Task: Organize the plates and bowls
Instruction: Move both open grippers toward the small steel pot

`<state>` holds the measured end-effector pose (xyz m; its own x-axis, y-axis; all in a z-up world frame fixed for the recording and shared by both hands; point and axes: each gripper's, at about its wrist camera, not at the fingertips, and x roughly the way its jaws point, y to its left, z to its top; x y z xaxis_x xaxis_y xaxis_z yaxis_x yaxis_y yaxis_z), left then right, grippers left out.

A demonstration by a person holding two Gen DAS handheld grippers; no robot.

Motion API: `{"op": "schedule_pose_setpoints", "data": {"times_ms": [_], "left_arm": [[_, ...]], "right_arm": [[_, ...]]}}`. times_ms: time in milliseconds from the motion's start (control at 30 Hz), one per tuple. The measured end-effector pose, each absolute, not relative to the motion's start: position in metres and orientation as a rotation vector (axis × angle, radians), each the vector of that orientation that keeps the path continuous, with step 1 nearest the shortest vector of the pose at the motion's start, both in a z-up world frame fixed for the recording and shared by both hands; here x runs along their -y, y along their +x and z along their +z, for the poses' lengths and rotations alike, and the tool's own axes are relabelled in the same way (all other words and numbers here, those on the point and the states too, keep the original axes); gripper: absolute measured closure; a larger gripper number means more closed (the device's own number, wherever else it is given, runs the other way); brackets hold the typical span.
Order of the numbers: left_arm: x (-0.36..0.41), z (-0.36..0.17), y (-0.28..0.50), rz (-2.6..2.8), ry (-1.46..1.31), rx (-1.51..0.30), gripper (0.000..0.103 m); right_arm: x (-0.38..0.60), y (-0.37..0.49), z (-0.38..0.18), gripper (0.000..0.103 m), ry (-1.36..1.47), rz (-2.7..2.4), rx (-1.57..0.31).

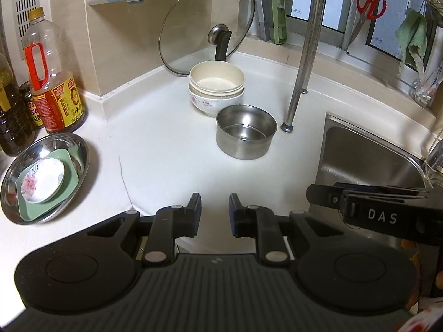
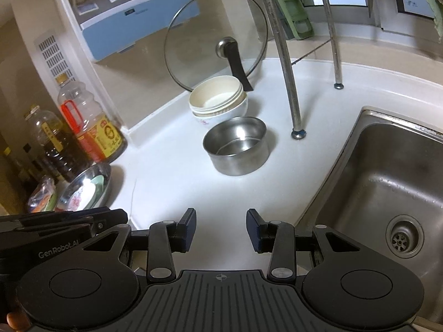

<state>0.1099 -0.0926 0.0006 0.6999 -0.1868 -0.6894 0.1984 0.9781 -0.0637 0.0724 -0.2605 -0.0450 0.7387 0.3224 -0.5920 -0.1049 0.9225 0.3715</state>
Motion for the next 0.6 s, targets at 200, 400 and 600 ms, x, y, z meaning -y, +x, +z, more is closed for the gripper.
{"op": "schedule_pose_setpoints", "data": {"times_ms": [200,400,600], "left_arm": [[0.096,0.000,0.097,-0.194,0.014,-0.768,0.085],[0.098,0.000,0.088,-0.171,0.006,-0.770,0.085],[0.099,-0.002,0.080,-0.150,-0.001,-0.777,0.085]], "right_arm": [[0.264,0.062,-0.045,0.062,0.336,0.263,-0.692],[0.263,0.057,-0.045,0.062,0.304,0.275,-0.709],[0.263,0.054,-0.049,0.062,0.275,0.273,-0.733]]}}
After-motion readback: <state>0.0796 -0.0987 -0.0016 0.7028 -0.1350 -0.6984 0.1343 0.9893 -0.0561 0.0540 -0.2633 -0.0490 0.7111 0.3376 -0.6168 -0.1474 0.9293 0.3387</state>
